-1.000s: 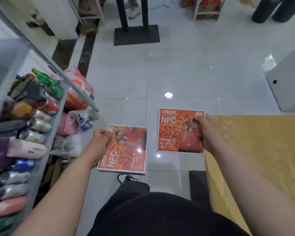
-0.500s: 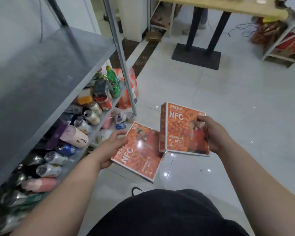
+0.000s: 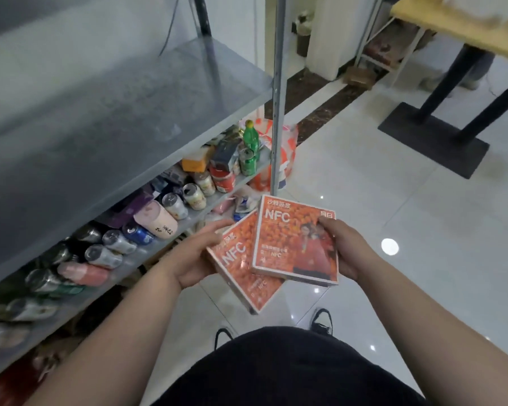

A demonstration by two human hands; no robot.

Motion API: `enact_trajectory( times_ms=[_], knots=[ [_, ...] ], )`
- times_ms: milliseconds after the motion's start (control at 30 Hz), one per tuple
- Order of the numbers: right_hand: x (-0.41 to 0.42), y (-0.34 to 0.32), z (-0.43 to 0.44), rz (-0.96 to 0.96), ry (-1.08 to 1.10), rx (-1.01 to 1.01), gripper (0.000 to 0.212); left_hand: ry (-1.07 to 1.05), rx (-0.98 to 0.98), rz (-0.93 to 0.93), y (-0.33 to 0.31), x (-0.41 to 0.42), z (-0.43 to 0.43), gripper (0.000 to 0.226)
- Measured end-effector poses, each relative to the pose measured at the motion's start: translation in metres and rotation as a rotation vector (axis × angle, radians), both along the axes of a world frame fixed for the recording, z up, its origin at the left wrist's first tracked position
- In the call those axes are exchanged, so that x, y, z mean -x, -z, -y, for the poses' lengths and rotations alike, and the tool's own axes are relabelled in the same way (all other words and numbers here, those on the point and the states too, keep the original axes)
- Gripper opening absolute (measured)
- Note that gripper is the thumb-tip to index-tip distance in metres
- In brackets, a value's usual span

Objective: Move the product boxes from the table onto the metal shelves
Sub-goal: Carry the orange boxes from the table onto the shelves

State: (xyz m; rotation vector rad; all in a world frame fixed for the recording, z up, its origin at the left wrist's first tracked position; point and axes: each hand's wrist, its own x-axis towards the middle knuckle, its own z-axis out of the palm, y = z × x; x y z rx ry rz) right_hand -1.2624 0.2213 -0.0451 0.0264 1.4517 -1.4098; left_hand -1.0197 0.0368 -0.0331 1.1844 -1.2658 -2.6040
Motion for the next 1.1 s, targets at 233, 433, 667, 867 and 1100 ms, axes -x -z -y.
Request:
enact_trajectory(
  times_ms=[233, 433, 667, 867, 1100],
  knots=[
    [0.062, -0.013, 0.04, 0.111, -0.054, 0.088, 0.039, -0.452, 0.259, 0.035, -0.034, 0.054, -0.029, 0.056],
    [0.089, -0.089, 0.103, 0.027, -0.189, 0.273, 0.029, -0.865, 0.56, 0.062, -0.102, 0.081, -0.022, 0.062],
    [0.08, -0.218, 0.192, -0.143, -0.353, 0.499, 0.017, -1.024, 0.794, 0.03, -0.221, 0.057, 0.016, 0.053],
    [0.057, -0.322, 0.254, -0.288, -0.424, 0.661, 0.031, -1.09, 0.923, -0.139, -0.302, 0.03, 0.07, 0.05],
    [0.05, -0.385, 0.323, -0.462, -0.347, 0.727, 0.016, -0.992, 0.987, -0.249, -0.353, 0.018, 0.152, 0.048]
  ],
)
